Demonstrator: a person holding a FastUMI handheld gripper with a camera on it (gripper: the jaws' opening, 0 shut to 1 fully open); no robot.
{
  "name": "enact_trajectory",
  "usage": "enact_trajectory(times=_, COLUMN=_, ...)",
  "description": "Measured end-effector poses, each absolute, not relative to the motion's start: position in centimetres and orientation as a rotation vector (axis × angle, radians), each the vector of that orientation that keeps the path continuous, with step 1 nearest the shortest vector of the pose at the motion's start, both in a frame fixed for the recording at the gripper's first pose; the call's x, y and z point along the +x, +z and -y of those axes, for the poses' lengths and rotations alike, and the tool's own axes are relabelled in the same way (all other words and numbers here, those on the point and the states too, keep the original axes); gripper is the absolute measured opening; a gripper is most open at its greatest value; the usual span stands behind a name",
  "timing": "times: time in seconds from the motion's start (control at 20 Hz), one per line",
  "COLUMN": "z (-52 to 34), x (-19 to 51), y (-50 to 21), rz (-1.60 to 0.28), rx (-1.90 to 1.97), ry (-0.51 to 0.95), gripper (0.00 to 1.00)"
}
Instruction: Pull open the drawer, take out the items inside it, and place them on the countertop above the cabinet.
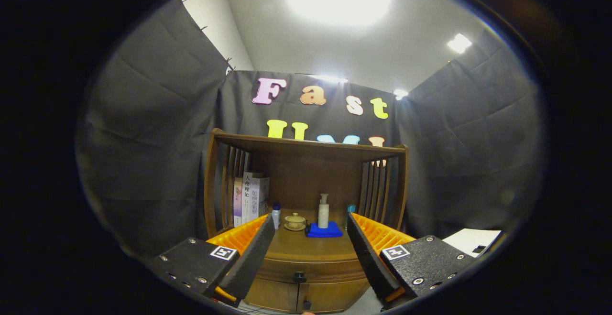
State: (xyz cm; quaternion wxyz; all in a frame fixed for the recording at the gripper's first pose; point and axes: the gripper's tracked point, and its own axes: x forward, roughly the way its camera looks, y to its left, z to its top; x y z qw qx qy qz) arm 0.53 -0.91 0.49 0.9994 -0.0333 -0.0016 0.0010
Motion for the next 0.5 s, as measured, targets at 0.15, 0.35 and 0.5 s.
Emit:
enact_trajectory(times=0.15, z=1.1, x=0.7, y=-0.4, rz=-0.029, rx=-0.064, ry=0.009, gripper=0.95)
enact_trajectory(times=0.35, z=1.2, x=1.1, y=-1.4, rz=-0.055, rx=-0.006, ry=0.027, gripper=0.95)
enact_trajectory(times=0.5, z=1.7, x=1.9, y=-2.5, rz=-0.084, rx=0.025, ry=0.035, gripper=0.95)
